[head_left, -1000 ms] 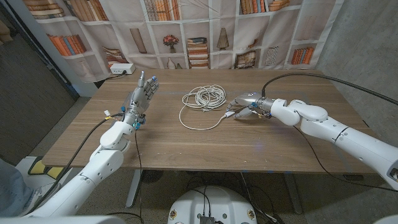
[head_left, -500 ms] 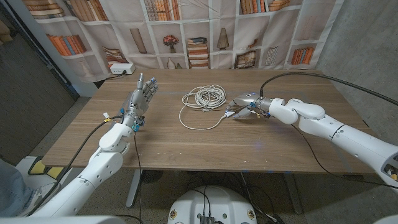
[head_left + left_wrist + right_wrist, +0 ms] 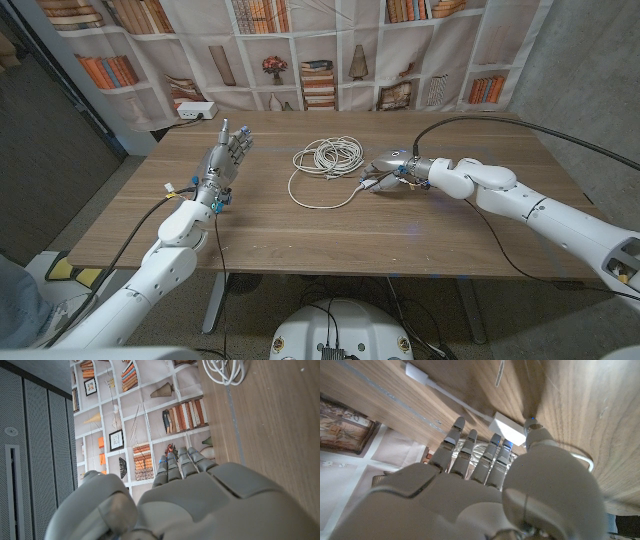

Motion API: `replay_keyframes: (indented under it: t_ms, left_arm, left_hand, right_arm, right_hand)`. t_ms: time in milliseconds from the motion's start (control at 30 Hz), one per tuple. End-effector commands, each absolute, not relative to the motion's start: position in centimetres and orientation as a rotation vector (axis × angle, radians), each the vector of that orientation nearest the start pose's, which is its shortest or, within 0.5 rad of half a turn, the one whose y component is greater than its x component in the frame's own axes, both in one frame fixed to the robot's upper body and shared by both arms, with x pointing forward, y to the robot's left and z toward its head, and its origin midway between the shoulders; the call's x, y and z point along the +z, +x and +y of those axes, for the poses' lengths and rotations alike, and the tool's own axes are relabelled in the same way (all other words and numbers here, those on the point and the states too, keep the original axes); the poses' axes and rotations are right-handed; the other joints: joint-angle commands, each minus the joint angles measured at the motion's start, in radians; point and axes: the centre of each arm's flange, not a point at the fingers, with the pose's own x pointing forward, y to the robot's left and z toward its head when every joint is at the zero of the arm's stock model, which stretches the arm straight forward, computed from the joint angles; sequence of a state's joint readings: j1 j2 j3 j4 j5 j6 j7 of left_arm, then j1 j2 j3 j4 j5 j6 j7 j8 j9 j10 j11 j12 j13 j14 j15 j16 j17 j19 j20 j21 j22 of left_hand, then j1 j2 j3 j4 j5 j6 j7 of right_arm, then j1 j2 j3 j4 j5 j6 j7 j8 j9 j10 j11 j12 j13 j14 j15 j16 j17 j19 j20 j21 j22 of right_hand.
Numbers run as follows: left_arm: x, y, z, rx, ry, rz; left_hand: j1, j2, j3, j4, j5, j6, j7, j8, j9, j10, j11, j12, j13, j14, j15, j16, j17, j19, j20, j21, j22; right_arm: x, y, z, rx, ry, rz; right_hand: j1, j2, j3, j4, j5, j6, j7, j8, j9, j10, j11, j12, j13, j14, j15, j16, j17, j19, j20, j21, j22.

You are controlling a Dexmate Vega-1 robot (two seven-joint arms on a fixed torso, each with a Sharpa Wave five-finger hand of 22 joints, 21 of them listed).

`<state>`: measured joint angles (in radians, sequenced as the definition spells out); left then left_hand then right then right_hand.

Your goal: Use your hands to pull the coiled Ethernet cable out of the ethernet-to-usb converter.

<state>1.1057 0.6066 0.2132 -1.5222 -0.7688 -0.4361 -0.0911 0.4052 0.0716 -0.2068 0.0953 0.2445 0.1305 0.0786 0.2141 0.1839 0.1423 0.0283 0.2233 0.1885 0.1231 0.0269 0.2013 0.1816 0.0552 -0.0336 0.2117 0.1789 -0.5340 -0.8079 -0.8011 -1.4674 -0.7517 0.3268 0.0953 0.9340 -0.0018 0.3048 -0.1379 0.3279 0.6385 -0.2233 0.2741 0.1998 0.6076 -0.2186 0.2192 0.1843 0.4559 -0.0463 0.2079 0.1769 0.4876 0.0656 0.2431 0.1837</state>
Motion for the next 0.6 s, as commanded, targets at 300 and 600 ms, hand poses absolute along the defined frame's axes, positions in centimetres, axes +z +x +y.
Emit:
replay_keyframes:
  t_ms: [300,600]
  left_arm:
    - [-4.7,57.6,33.6,-0.228,-0.125,-0.733]
    - [-4.4,57.6,33.5,-0.232,-0.123,-0.736]
  left_hand:
    - [0.005,0.004,-0.009,-0.001,0.006,0.011,0.000,-0.003,0.002,0.012,0.003,-0.006,0.003,0.008,-0.003,-0.005,0.003,-0.001,0.005,-0.003,0.003]
    - [0.005,0.005,-0.010,-0.001,0.006,0.010,-0.001,-0.004,0.002,0.013,-0.001,-0.007,0.003,0.008,-0.003,-0.006,0.003,-0.001,0.006,-0.003,0.003]
  right_arm:
    - [-2.0,64.8,-19.9,0.371,-1.834,-0.875]
    - [-2.7,65.7,-20.4,0.377,-1.800,-0.879]
  right_hand:
    - [0.051,0.018,-0.005,-0.001,0.013,0.156,-0.002,0.039,0.004,0.198,-0.002,0.020,0.005,0.134,-0.144,-0.001,0.002,0.048,-0.038,-0.005,0.004]
    - [0.087,0.034,0.003,-0.002,0.003,0.306,-0.004,0.075,0.006,0.366,-0.001,0.021,0.005,0.259,-0.150,-0.010,0.002,0.093,-0.072,-0.012,0.004]
